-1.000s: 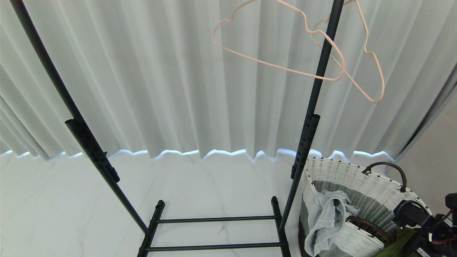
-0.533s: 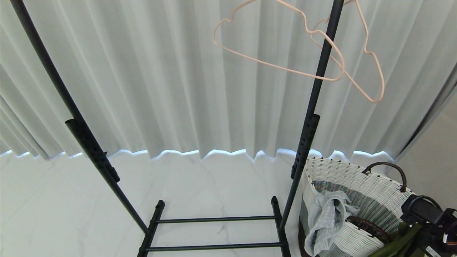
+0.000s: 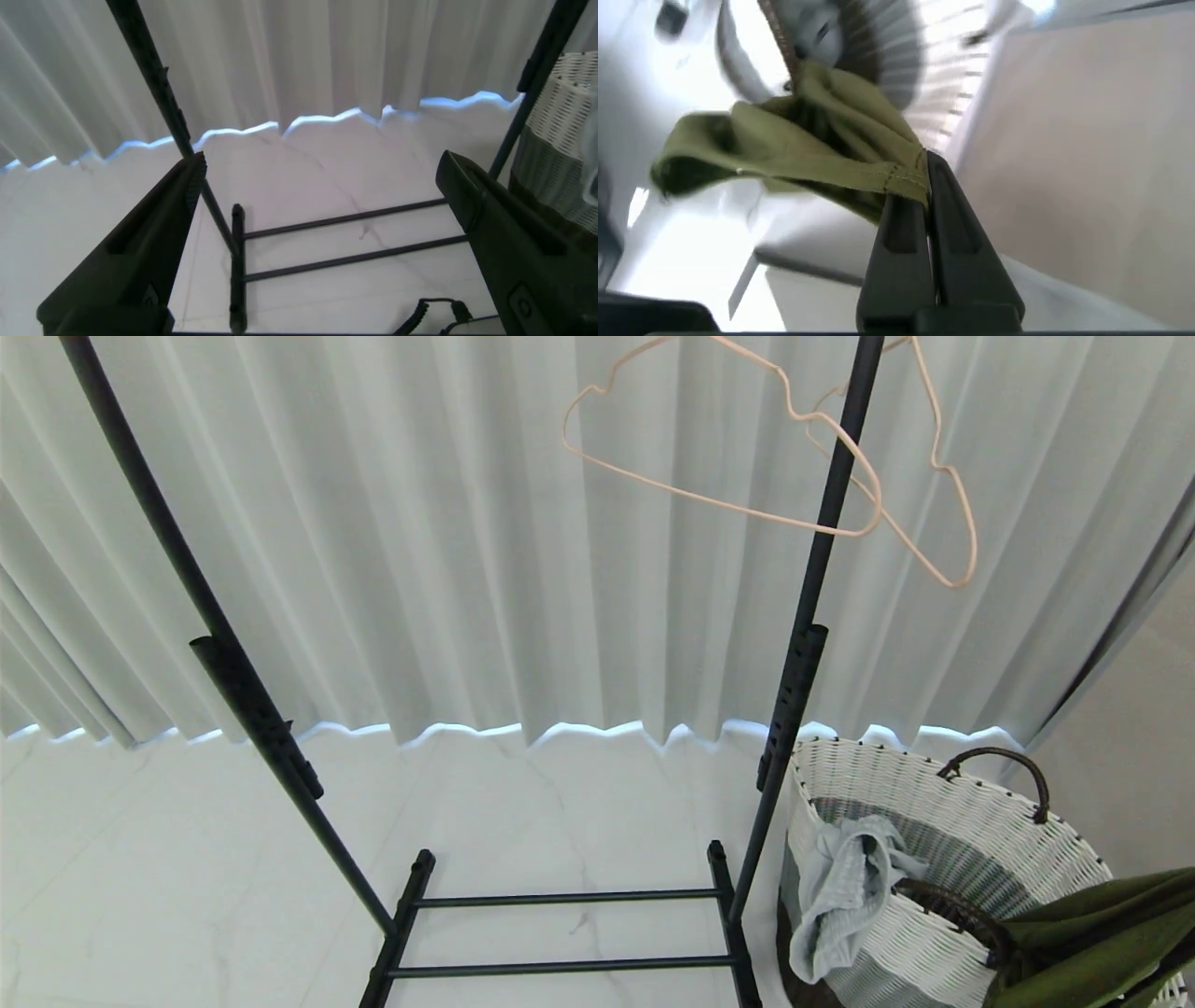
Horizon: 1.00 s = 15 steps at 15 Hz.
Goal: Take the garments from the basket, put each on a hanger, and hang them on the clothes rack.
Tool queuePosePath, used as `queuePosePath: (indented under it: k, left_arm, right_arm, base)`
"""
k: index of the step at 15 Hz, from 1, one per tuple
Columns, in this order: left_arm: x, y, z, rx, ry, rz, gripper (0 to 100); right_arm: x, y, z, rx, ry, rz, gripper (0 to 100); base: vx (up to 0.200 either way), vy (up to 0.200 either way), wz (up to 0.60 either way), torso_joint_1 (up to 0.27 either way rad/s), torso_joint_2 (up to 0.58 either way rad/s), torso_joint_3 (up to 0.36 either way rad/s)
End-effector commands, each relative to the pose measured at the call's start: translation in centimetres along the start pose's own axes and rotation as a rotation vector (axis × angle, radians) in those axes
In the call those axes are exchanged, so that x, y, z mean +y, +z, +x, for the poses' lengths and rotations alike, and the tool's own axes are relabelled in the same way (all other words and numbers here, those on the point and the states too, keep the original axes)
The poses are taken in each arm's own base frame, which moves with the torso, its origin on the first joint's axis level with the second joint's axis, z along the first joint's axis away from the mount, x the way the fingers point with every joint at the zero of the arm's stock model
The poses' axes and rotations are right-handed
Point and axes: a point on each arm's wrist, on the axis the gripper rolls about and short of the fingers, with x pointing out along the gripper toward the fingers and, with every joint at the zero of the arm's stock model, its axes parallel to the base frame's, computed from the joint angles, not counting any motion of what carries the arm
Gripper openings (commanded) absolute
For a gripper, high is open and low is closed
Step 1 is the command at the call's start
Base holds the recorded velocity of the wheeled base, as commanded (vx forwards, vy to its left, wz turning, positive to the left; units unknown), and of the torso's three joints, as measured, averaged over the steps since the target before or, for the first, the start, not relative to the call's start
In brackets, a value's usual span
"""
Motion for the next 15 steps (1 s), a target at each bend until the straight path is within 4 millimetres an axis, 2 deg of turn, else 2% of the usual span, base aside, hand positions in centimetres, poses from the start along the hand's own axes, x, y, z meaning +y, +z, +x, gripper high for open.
queuePosePath:
  k: [1,5,11,15]
  left_arm:
    - [0.0,0.0,0.0,0.001,0.000,0.000,100]
    - [0.0,0.0,0.0,0.001,0.000,0.000,100]
    - [0.0,0.0,0.0,0.000,0.000,-0.002,100]
    - [0.0,0.0,0.0,0.001,0.000,0.000,100]
  right_arm:
    - [0.1,-0.3,-4.2,-0.137,-0.101,0.014,0]
    - [0.3,-0.6,-5.2,-0.171,-0.128,0.016,0]
    - [0.4,-0.5,-5.3,-0.202,-0.106,-0.005,0]
    - [0.4,-0.4,-5.3,-0.201,-0.103,-0.005,0]
  base:
    - [-0.200,0.000,0.00,0.002,0.00,0.012]
    - [-0.200,0.000,0.00,0.001,0.00,0.002]
    - [0.000,0.000,0.00,0.000,0.00,0.000]
    - [0.000,0.200,0.00,0.002,0.00,0.002]
